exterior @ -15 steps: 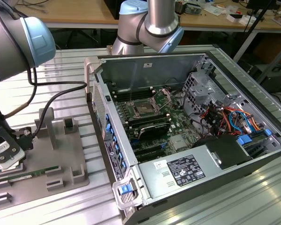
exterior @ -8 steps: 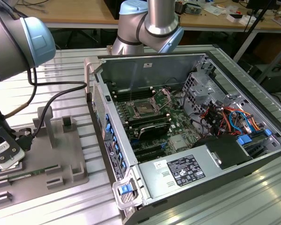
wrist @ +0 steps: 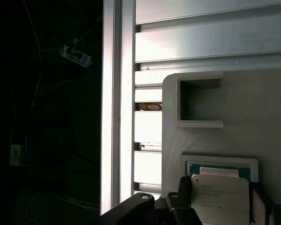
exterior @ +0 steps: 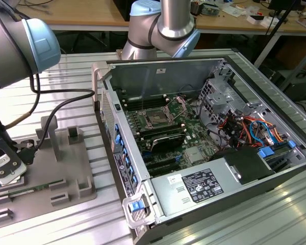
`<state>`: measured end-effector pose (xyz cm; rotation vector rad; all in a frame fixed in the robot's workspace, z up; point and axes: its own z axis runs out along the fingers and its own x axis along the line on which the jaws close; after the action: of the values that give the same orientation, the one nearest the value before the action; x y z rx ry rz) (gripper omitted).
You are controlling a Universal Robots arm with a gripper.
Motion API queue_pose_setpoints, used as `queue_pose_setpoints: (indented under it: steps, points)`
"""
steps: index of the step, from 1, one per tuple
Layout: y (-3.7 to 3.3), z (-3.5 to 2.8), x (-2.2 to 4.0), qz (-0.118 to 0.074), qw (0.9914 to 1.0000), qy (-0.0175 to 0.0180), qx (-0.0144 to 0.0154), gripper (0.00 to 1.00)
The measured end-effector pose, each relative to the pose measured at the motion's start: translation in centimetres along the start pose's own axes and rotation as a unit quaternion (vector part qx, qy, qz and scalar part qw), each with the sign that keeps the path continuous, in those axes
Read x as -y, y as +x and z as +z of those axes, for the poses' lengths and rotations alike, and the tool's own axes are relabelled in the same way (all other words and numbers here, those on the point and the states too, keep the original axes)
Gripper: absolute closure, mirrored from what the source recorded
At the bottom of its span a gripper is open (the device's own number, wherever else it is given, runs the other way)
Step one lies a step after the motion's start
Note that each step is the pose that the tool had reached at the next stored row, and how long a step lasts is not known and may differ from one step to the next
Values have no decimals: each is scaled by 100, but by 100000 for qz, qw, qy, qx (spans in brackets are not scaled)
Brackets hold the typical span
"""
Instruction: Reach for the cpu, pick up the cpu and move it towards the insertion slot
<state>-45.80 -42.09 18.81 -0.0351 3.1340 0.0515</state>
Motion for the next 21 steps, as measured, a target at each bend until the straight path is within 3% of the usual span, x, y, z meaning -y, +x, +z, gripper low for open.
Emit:
queue_pose_setpoints:
  steps: [3, 14, 21]
  points:
    - [0, -11, 0, 8, 100000, -2, 4, 45]
    - [-1, -145, -5, 10, 100000, 0, -22, 45]
    - [-1, -148, -5, 12, 100000, -61, -30, 45]
